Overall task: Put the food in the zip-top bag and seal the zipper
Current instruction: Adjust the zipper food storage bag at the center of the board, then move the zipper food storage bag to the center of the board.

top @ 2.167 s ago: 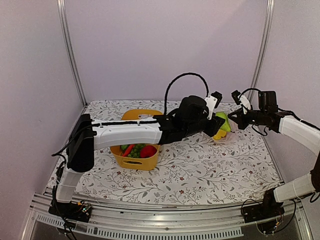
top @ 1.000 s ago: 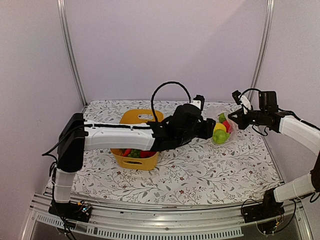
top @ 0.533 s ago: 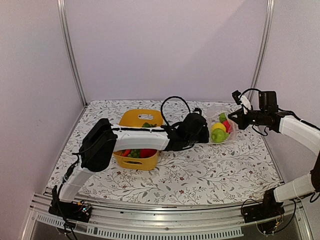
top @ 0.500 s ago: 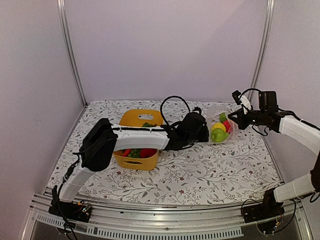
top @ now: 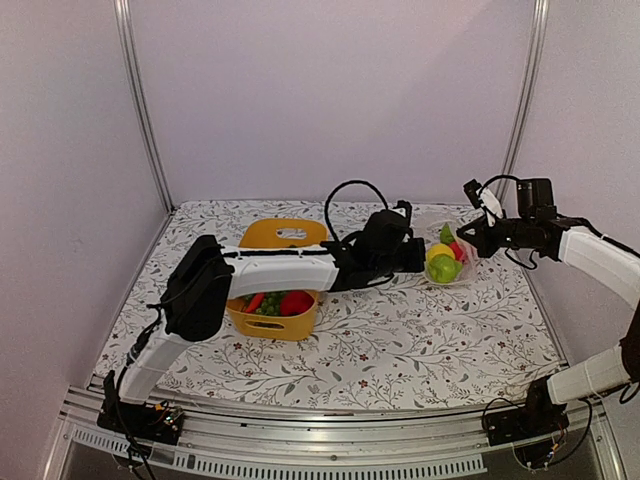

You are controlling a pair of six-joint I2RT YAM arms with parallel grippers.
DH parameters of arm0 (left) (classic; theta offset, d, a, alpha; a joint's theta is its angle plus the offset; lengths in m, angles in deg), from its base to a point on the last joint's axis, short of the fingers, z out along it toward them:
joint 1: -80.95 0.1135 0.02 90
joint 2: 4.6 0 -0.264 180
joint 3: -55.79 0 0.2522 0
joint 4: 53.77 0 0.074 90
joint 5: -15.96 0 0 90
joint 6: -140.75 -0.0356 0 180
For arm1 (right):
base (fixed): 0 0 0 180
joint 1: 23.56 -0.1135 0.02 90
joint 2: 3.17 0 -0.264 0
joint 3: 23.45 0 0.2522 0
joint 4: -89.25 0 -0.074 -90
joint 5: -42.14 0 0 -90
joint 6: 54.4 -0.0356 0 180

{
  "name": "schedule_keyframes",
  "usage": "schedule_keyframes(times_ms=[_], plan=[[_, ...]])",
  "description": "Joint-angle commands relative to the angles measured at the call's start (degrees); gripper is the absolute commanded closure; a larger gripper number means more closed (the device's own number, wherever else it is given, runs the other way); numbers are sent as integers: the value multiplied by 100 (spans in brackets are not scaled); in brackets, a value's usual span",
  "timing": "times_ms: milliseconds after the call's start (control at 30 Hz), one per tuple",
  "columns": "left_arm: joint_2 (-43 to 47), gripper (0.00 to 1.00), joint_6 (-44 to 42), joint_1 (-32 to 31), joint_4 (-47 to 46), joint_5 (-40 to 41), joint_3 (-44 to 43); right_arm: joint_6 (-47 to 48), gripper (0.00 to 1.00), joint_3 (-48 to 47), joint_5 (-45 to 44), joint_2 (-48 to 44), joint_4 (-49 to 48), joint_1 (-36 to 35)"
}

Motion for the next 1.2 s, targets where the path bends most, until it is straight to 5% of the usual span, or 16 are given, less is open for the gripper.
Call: schedule_keyframes(times_ms=[0,200,533,800,833,900,967,1167], plan=[[424,100,-85,-49,111,-592,-320,50,100,-1141,-299,31,1248,-27],[1448,100,-366,-369,-223,-213,86,138,100,-2139,-1290,-496,2308,-38],[1265,100,-182,-344,-196,-577,-80,-155,100,-1994,-700,-741,2775,-41],[982,100,-623,-275,267,-604,-665,-176,100,-2340,-1095,-1059,2497,-42],[986,97,-607,-256,277,-624,-651,-203,100,-2309,-1080,-1064,2463,-42],[1014,71,-543,-220,279,-722,-527,-279,100,-2165,-1015,-1061,2375,-43],[1129,56,-589,-217,477,-780,-357,-333,100,-1930,-962,-1061,2256,-46],[2305,40,-1373,-327,40,-999,1496,-372,100,-1135,-514,-1105,1896,-43]])
